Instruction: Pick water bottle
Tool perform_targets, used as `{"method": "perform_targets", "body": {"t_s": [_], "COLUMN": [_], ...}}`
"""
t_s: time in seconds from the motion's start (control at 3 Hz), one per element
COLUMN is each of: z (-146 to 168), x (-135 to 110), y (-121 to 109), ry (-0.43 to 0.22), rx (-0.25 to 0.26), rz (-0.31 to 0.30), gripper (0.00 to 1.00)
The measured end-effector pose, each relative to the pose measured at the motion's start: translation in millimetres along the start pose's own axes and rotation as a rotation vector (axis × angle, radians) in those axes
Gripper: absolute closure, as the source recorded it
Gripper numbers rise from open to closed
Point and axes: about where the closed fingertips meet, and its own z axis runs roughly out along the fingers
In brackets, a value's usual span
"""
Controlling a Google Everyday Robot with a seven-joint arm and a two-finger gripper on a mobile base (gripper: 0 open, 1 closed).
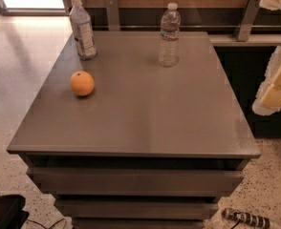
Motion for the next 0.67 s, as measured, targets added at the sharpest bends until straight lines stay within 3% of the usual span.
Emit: {"method": "perform_targets", "body": {"t_s": [0.67], "z": [3.7], "x": [-2.0], "y": [-13.7], "ry": [-0.031], "rx": [0.020], "rz": [0.019], "gripper": [0.00]}}
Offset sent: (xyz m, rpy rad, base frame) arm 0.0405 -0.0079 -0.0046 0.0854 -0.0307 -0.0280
